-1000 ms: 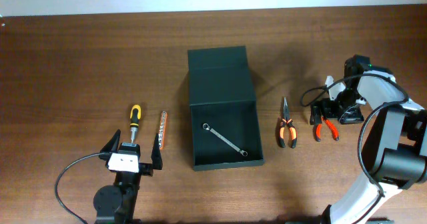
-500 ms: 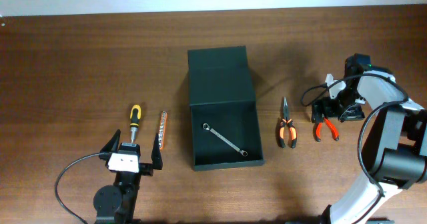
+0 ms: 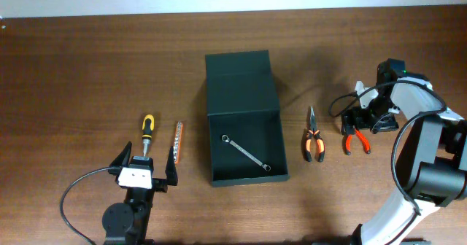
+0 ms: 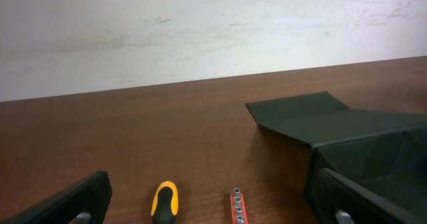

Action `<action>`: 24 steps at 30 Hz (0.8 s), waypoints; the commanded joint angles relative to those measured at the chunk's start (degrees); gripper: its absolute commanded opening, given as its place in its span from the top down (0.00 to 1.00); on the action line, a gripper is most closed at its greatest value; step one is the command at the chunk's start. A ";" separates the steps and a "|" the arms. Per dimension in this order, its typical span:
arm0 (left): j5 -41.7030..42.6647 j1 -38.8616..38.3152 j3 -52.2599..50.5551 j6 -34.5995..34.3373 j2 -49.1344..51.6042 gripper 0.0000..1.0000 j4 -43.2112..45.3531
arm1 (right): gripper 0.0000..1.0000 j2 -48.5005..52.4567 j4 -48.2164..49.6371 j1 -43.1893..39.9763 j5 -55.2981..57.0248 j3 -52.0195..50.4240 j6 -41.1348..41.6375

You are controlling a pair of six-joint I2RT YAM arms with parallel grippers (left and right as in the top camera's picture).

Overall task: Pack container
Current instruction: 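Lower the right gripper onto the cutting pliers' jaws and close it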

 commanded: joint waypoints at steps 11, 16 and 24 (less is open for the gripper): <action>0.44 0.31 -0.22 0.70 -0.37 0.01 -0.20 | 0.05 4.31 0.26 3.19 -0.87 -0.83 -0.57; 0.44 0.31 -0.22 0.70 -0.37 0.01 -0.20 | 0.04 4.31 0.24 3.21 -0.44 -0.85 -0.55; 0.44 0.31 -0.22 0.72 -0.37 0.01 -0.20 | 0.05 4.31 0.26 3.21 -0.50 -0.83 -0.57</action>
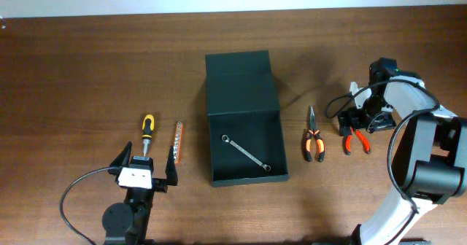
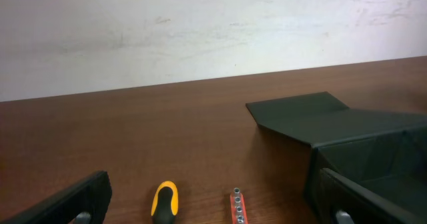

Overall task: Pack container
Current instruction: 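Lower the right gripper onto the cutting pliers' jaws and close it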

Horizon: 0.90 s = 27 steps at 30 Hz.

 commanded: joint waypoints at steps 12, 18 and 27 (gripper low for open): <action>0.42 0.31 -0.22 0.72 -0.37 0.01 -0.20 | 0.04 3.61 1.07 0.83 -4.68 -1.14 -0.63; 0.42 0.31 -0.22 0.72 -0.37 0.01 -0.20 | 0.05 3.63 1.07 0.83 -4.68 -1.14 -0.63; 0.42 0.31 -0.22 0.72 -0.37 0.01 -0.20 | 0.29 3.63 1.07 0.83 -4.66 -1.14 -0.63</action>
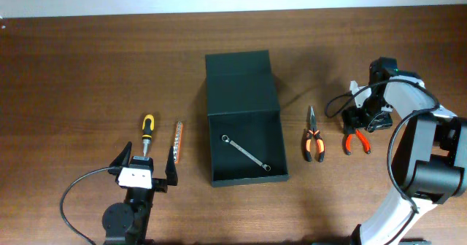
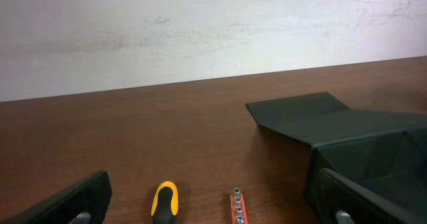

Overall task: Pack container
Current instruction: 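Lower the right gripper onto the cutting pliers' jaws and close it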

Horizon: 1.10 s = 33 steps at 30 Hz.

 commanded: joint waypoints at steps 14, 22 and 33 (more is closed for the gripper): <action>0.44 0.31 -0.22 0.72 -0.37 0.01 -0.20 | 0.47 3.54 0.15 0.79 -4.59 -1.20 -0.42; 0.42 0.31 -0.22 0.72 -0.37 0.01 -0.20 | 0.60 3.56 0.13 0.79 -4.61 -1.20 -0.37; 0.44 0.31 -0.22 0.72 -0.37 0.01 -0.20 | 0.77 3.56 0.13 0.79 -4.57 -1.20 0.26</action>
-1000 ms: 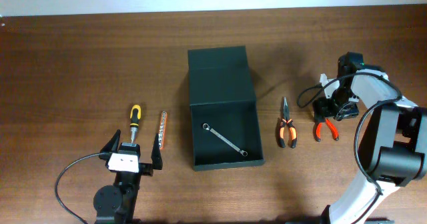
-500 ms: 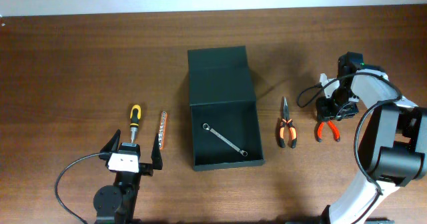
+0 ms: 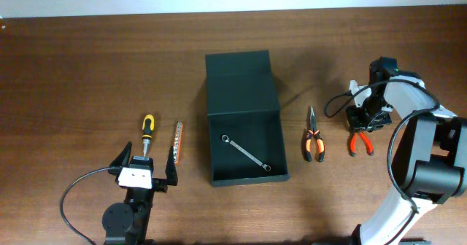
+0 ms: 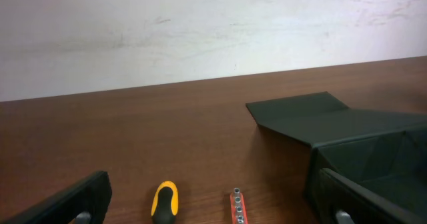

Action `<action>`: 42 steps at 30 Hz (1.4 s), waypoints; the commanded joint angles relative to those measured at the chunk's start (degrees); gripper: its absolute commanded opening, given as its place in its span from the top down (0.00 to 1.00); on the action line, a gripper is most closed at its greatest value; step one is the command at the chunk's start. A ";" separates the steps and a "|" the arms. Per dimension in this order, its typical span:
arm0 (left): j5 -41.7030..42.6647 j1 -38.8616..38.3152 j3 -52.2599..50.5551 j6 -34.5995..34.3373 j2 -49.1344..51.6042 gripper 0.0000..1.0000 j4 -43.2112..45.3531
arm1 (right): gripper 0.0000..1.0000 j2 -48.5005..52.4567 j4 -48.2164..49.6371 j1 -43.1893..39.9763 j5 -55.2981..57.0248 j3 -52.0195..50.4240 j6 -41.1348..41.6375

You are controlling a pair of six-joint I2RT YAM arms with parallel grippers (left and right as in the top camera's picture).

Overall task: Pack container
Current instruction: 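Lower the right gripper onto the cutting pliers' jaws and close it, then lift the cutting pliers and carry them with the right gripper into the box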

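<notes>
An open black box (image 3: 271, 146) stands mid-table with its lid flap (image 3: 239, 81) laid back and a silver wrench (image 3: 246, 152) inside. My left gripper (image 3: 146, 158) rests open at the front left, just behind a yellow-black screwdriver (image 3: 147, 128) and an orange bit holder (image 3: 178, 141). In the left wrist view the screwdriver (image 4: 165, 201) and bit holder (image 4: 236, 207) lie between the spread fingers (image 4: 75, 199). Orange-black pliers (image 3: 314, 139) lie right of the box. My right gripper (image 3: 363, 119) sits over the head of red pliers (image 3: 361, 143); its fingers are hidden.
The box's wall (image 4: 373, 151) fills the right of the left wrist view. A black cable (image 3: 76, 194) loops on the table beside the left arm. The right arm (image 3: 427, 157) curves along the table's right edge. A pale wall lies beyond the far edge.
The red pliers' handles lie slightly further right than before, with the right gripper still at their head. The left arm, box and other tools are unchanged.
The right gripper was over the red pliers' head at the far right from the oldest moment. It shifted slightly left, then back right, and the pliers shifted a little with it. The left gripper stayed open and still throughout.
</notes>
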 commanded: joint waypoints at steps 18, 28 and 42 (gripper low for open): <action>0.44 0.31 -0.22 0.70 -0.37 0.01 -0.20 | 0.88 3.54 -3.69 0.90 -3.37 3.63 2.51; 0.44 0.31 -0.22 0.72 -0.37 0.01 -0.20 | 0.96 3.52 -12.68 0.90 -3.45 18.49 3.61; 0.44 0.31 -0.22 0.72 -0.37 0.01 -0.20 | 0.96 3.50 -29.55 9.97 -6.62 45.86 3.52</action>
